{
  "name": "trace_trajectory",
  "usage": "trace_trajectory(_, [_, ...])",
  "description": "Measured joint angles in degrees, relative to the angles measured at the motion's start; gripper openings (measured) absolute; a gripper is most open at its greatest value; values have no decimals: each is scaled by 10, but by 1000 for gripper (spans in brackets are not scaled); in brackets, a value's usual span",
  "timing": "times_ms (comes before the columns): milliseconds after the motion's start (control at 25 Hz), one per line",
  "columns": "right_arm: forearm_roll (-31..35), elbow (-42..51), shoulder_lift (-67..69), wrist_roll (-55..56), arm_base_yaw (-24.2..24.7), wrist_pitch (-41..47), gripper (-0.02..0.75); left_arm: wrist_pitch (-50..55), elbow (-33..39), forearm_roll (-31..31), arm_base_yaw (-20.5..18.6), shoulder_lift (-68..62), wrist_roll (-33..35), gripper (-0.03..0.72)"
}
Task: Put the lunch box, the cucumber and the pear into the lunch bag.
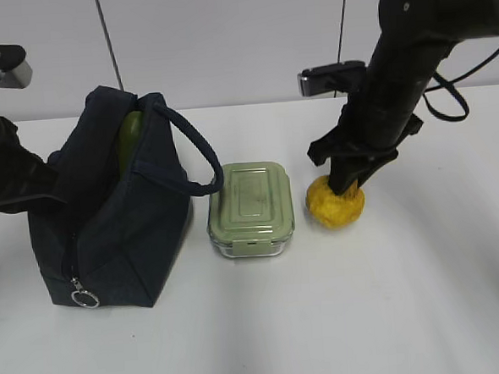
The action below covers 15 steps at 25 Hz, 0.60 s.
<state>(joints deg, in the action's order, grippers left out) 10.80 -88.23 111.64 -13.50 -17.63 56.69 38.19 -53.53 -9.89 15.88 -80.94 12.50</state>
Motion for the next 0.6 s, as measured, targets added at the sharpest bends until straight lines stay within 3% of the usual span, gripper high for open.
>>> trace_trajectory(80, [18,-20,-37,-18,-4,-6,168,0,0,0,0,0,0,-16])
trace_trajectory(160, [79,-42,-77,-61,-12,-23,167,0,0,0,0,0,0,-16])
trace_trajectory(320, [298,-81,-105,-237,-49,-58,167,0,0,0,0,0,0,-16])
trace_trajectory(440, [423,-84,-91,-353,-84,-76,167,1,0,0,0,0,0,-16])
trace_trajectory(600, [498,-84,-45,-432,-117,-100,167,2,0,0,0,0,0,-16])
